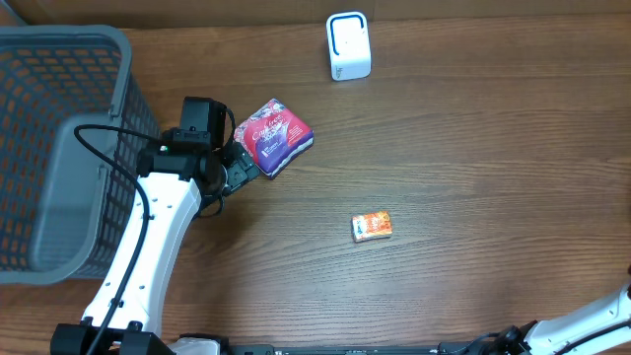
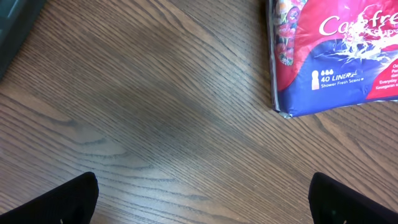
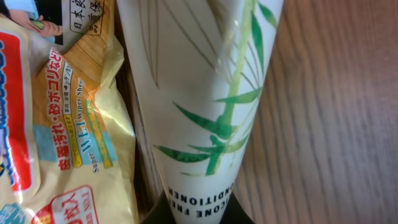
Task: Scan the item barcode
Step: 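Move the white tube off the right side of the table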
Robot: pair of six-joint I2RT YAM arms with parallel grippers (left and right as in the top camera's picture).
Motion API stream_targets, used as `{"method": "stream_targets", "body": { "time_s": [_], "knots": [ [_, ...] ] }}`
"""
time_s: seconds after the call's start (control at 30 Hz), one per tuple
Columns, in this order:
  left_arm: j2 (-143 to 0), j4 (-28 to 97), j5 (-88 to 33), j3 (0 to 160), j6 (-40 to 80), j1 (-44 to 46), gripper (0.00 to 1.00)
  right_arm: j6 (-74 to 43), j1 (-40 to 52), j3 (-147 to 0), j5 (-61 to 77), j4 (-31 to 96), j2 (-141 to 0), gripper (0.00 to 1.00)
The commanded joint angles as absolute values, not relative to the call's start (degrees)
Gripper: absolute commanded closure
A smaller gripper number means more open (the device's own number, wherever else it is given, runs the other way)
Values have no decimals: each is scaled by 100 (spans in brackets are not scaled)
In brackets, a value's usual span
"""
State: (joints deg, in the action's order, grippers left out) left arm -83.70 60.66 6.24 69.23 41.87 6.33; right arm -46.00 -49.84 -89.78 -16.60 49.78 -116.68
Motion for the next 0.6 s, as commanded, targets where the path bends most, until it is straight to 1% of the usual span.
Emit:
{"method": "stream_targets", "body": {
  "time_s": [0.0, 0.07, 0.17, 0.2, 0.23, 0.27, 0.4, 0.5, 0.57],
  "knots": [
    [-8392, 6064, 615, 6923, 4244, 639, 0, -4309, -4958, -8973, -1616, 4639, -11834, 89],
    [-8392, 6064, 615, 6925, 4244, 639, 0, -4062, -4958, -8973, -1490, 4418, -11942, 78],
    [-8392, 6064, 613, 6923, 4244, 639, 0, -3802, -4963, -8973, -1411, 4239, -12003, 69],
    [-8392, 6064, 615, 6925, 4244, 639, 0, -3667, -4963, -8976, -1374, 4189, -12003, 64],
    [-8392, 6064, 613, 6923, 4244, 639, 0, -3544, -4963, -8991, -1341, 4185, -12003, 56],
    [-8392, 6064, 615, 6925, 4244, 639, 0, -3481, -4963, -9028, -1339, 4224, -12003, 53],
    [-8392, 6064, 615, 6925, 4244, 639, 0, -3426, -4963, -9413, -1260, 4810, -11998, 44],
    [-8392, 6064, 615, 6925, 4244, 639, 0, -3448, -4963, -9963, -829, 5450, -11970, 31],
    [-8392, 6064, 615, 6923, 4244, 639, 0, -3446, -4956, -10398, -471, 5876, -11946, 20]
  ]
}}
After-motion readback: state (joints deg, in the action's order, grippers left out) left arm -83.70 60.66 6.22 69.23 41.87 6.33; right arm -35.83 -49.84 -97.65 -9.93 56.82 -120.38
